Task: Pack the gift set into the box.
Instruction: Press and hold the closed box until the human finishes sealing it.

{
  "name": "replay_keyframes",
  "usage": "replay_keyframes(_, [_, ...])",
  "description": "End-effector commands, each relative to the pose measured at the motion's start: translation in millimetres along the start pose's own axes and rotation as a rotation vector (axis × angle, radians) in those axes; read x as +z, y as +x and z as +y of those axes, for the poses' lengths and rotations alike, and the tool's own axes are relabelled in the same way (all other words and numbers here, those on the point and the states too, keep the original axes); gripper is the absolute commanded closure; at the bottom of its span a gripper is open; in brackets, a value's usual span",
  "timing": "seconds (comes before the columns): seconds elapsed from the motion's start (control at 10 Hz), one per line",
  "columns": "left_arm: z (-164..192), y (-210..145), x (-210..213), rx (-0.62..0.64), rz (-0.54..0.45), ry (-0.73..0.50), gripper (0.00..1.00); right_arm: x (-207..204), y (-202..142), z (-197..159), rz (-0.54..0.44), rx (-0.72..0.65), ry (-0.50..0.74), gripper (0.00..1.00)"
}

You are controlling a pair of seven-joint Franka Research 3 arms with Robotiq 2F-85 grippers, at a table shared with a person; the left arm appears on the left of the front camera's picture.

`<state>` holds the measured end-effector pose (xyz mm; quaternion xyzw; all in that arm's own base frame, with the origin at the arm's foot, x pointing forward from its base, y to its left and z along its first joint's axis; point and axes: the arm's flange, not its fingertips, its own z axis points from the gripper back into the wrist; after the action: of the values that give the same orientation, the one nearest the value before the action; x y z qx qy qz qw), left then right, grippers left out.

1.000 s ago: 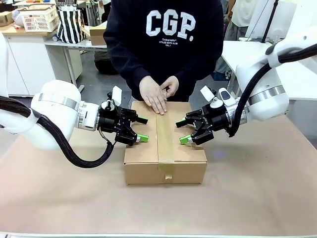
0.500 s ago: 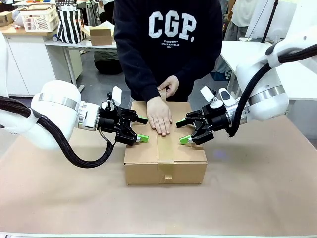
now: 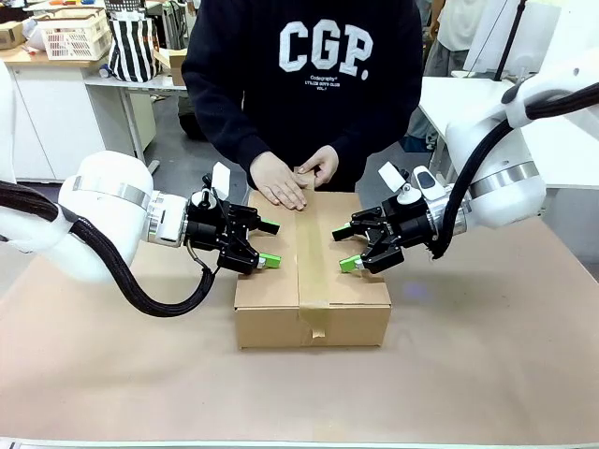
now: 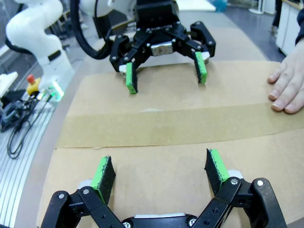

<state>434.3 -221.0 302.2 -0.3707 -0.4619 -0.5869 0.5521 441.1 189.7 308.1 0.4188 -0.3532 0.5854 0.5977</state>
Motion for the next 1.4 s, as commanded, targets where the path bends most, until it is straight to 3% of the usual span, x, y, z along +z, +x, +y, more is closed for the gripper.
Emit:
replay_keyframes(0.0, [-1.4,-2.2,-0.6,0.000,-0.001,-0.004,0.00,-0.8,-1.4,0.1,0.003,-0.004,-0.002,0.00])
replay_keyframes(1.3, [-1.4,-2.2,-0.6,0.000,-0.001,-0.004,0.00,-0.8,-1.4,0.1,0.003,-0.004,-0.002,0.00])
